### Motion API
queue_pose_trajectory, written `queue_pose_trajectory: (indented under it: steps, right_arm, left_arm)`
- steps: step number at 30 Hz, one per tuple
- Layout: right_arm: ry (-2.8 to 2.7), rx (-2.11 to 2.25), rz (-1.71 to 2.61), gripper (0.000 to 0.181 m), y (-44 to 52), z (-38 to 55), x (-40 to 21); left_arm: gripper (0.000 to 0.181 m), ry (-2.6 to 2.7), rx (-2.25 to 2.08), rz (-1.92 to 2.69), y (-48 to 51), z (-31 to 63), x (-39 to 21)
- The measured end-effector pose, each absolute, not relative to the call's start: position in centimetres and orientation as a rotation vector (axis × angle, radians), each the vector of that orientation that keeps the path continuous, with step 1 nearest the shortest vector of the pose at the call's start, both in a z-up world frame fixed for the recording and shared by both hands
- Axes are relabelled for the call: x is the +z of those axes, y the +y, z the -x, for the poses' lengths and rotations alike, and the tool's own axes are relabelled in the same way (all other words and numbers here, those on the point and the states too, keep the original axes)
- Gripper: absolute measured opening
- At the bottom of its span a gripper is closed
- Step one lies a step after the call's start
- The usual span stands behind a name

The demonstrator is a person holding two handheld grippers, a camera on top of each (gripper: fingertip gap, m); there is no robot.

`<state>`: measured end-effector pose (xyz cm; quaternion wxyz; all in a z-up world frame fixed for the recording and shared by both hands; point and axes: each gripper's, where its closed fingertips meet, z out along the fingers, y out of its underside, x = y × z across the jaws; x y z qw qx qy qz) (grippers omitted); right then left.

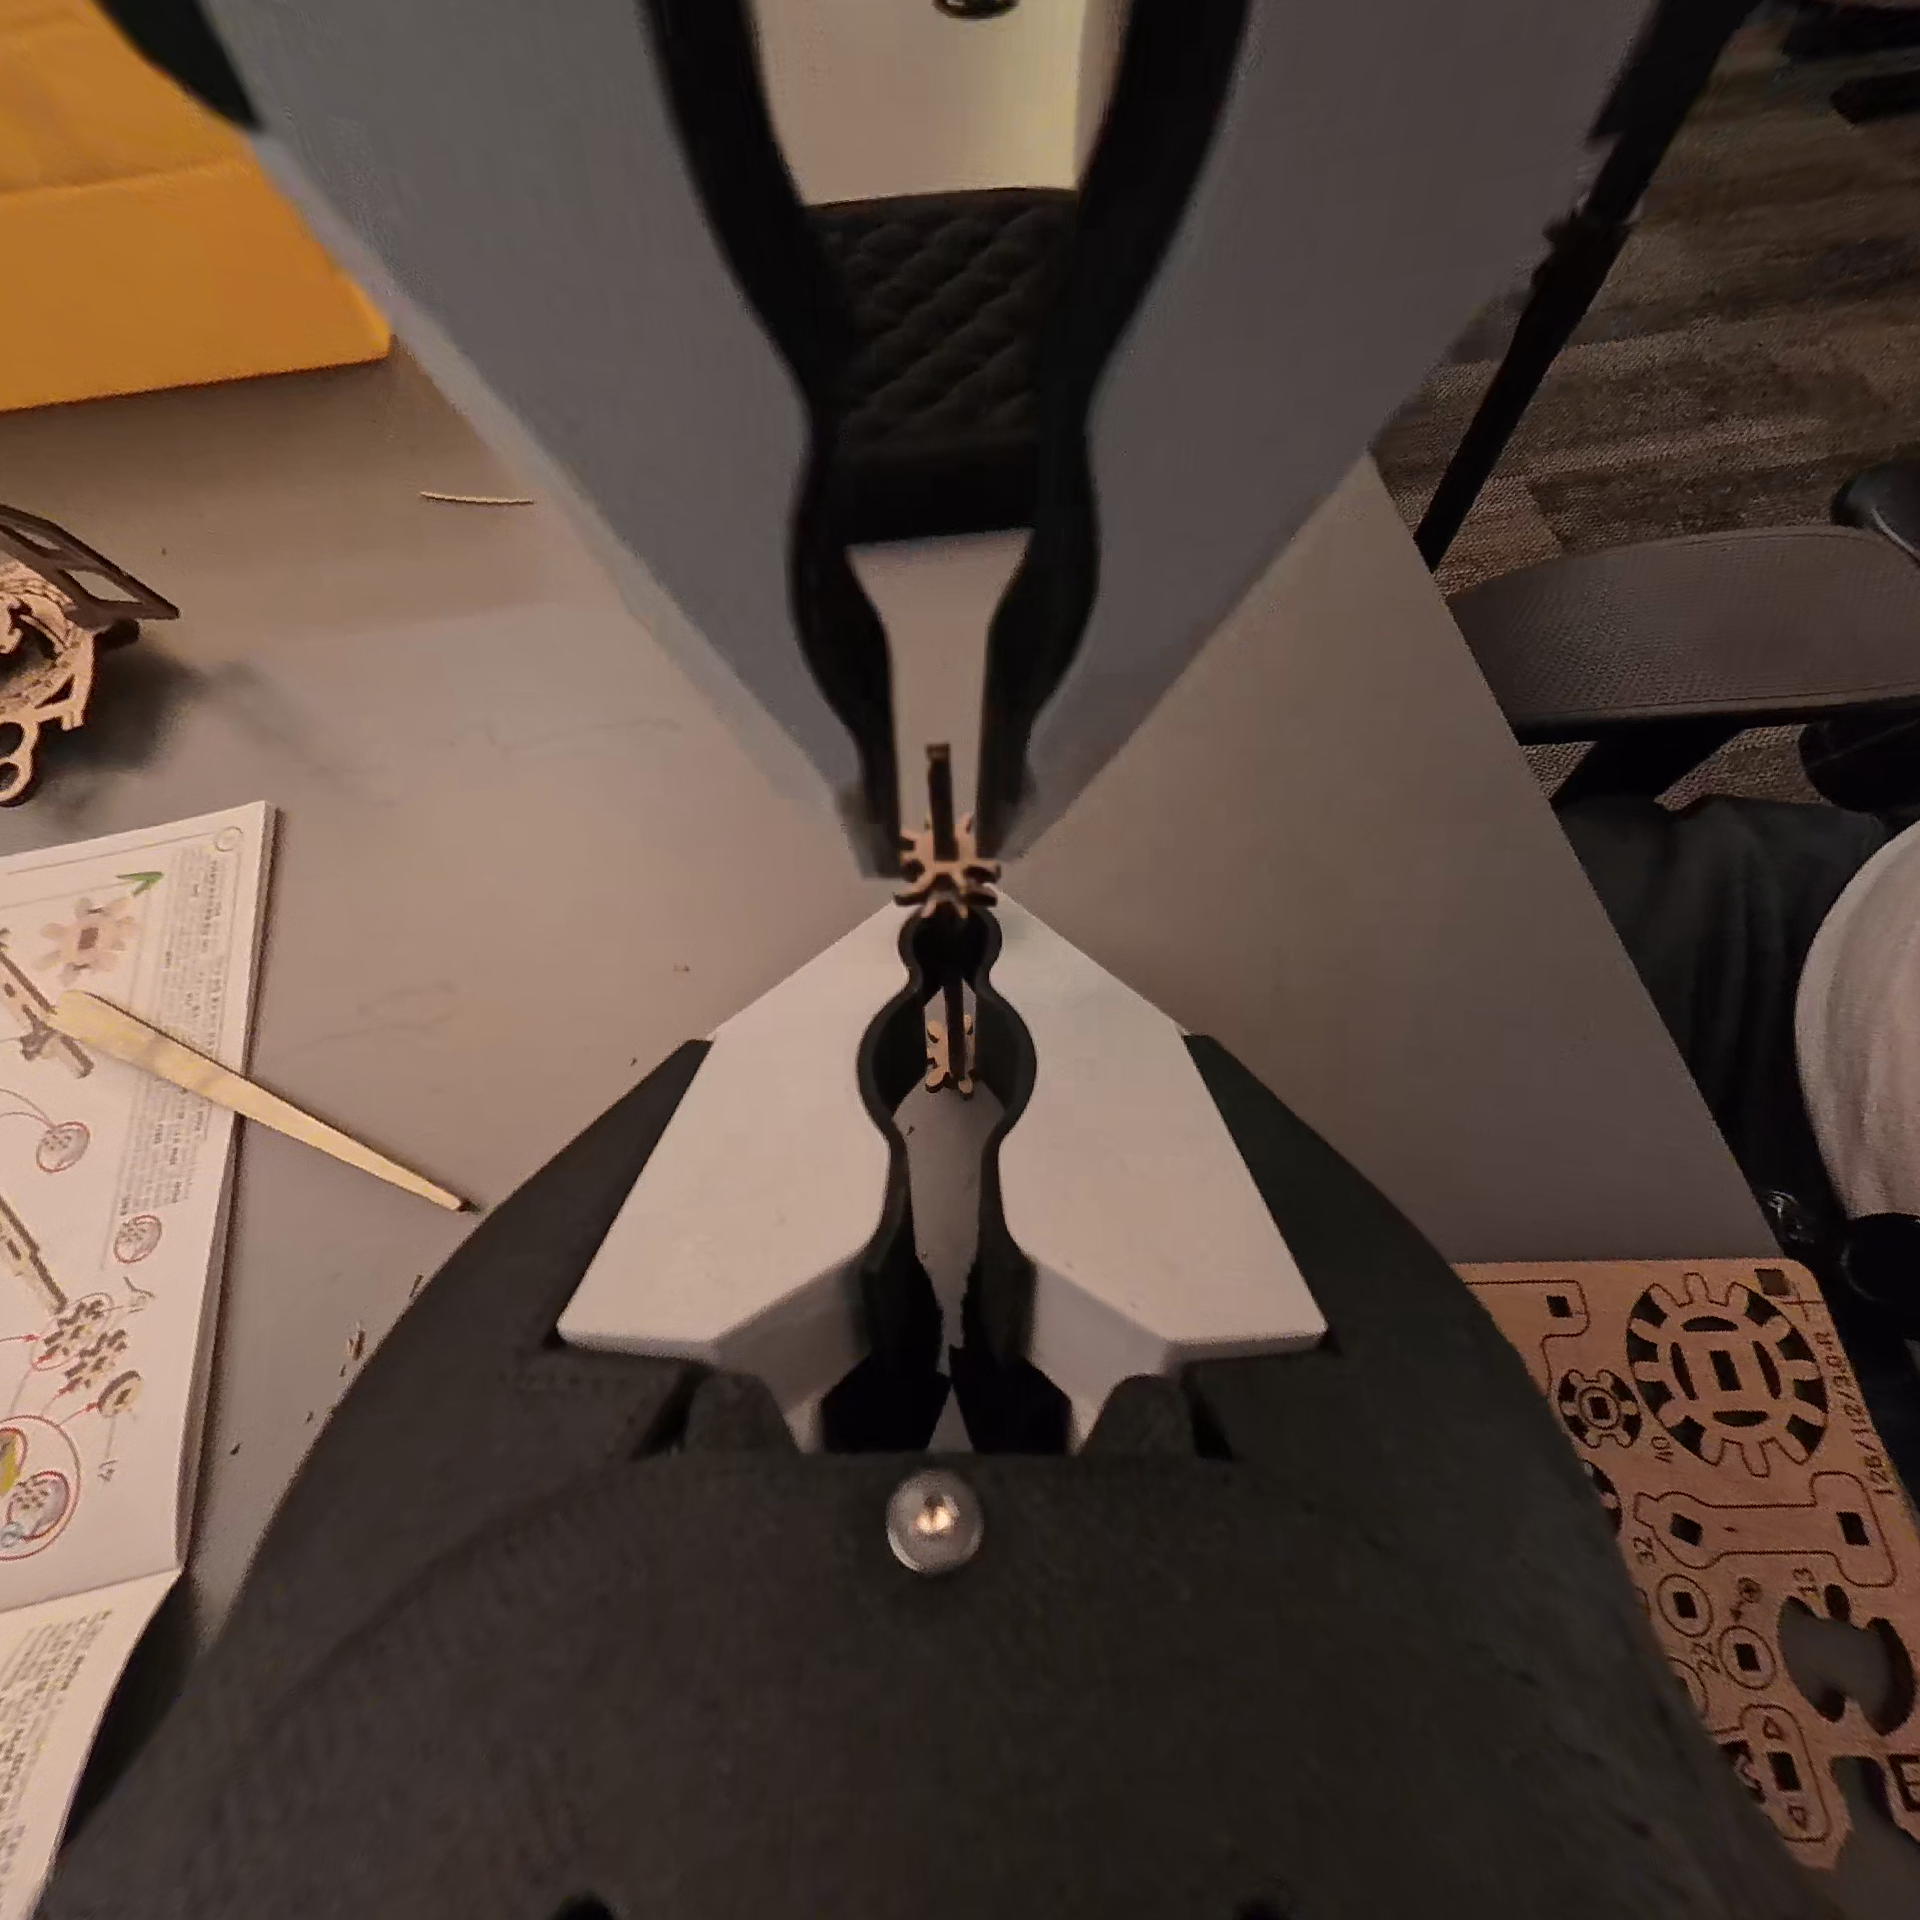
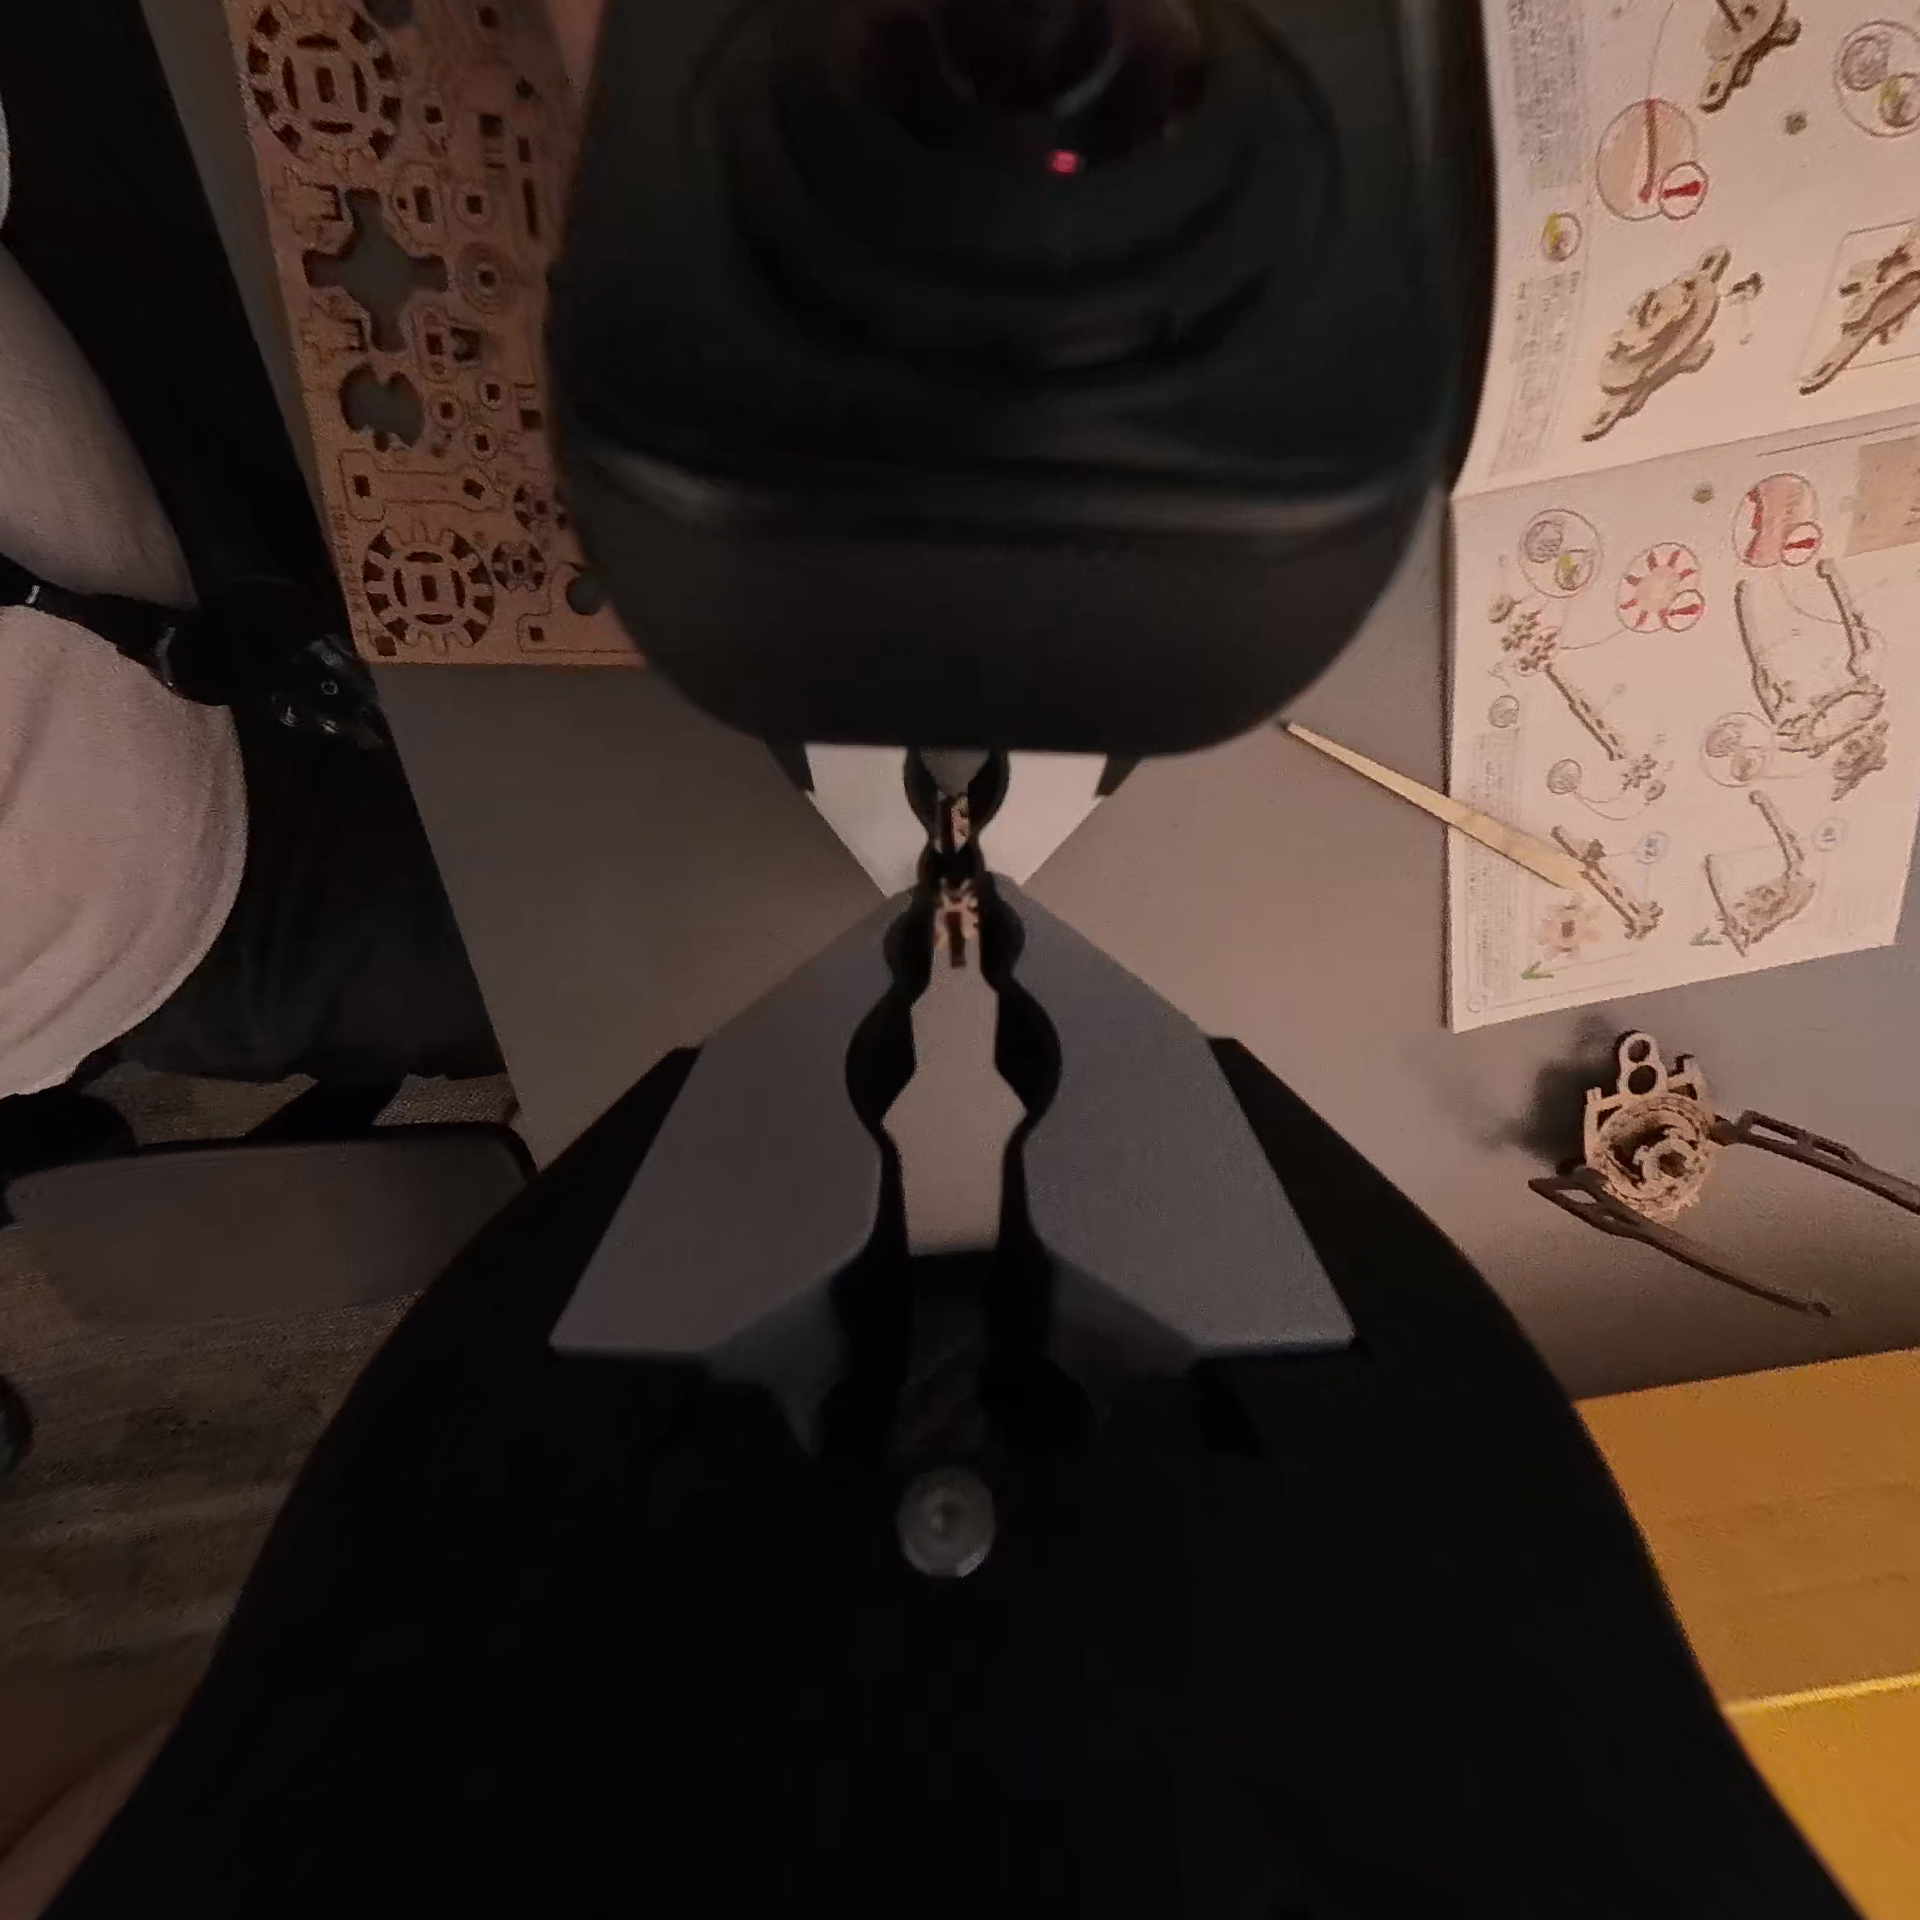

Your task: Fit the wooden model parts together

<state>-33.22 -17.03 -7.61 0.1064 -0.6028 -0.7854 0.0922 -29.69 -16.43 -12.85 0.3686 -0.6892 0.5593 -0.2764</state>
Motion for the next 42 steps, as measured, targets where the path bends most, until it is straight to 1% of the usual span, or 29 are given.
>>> queue_pose_trajectory:
  steps: [6,7,14,17,20,24,28,29,31,34,37,40,42]
  right_arm:
    - [-2.34,0.252,1.821,0.007,-16.9,32.5,-9.0]
    - [-2.331,0.255,1.819,0.003,-16.8,32.7,-9.2]
    - [-2.325,0.303,1.827,0.001,-16.9,33.3,-9.0]
    - [-2.336,0.26,1.8,0.001,-16.8,32.9,-8.4]
    - [-2.367,0.202,1.855,0.0,-16.5,32.4,-9.7]
    - [-2.297,0.248,1.772,0.002,-16.4,33.3,-7.5]
    - [-2.252,0.278,1.791,0.016,-16.0,32.7,-6.6]
    - [-2.234,0.287,1.783,0.017,-15.9,32.7,-6.3]
    - [-2.222,0.363,1.797,0.015,-16.5,32.7,-6.5]
    - [-2.237,0.373,1.803,0.002,-16.6,32.7,-7.3]
    - [-2.23,0.428,1.806,0.001,-16.7,32.9,-7.2]
    - [-2.231,0.375,1.846,0.001,-15.9,32.8,-7.6]
    - [-2.262,0.333,1.843,0.001,-15.7,32.9,-7.7]
  left_arm:
    - [0.0,1.433,-0.705,1.765,-16.4,29.7,-12.9]
    - [0.0,1.435,-0.705,1.767,-16.4,29.8,-13.0]
    - [0.0,1.42,-0.718,1.754,-16.4,30.0,-12.9]
    - [0.0,1.425,-0.722,1.754,-16.5,30.0,-13.0]
    - [0.0,1.447,-0.696,1.762,-16.6,30.0,-13.4]
    - [0.0,1.417,-0.713,1.725,-16.5,30.1,-12.7]
    - [0.0,1.383,-0.743,1.703,-16.4,30.2,-12.0]
    - [0.0,1.38,-0.75,1.702,-16.4,30.2,-12.0]
    - [0.0,1.365,-0.764,1.689,-16.3,30.2,-11.6]
    - [0.0,1.341,-0.818,1.665,-16.5,29.9,-11.0]
    - [0.0,1.349,-0.846,1.663,-16.6,29.9,-10.9]
    - [0.009,1.341,-0.866,1.715,-16.1,30.5,-11.3]
    - [0.01,1.34,-0.887,1.735,-15.9,30.8,-11.4]
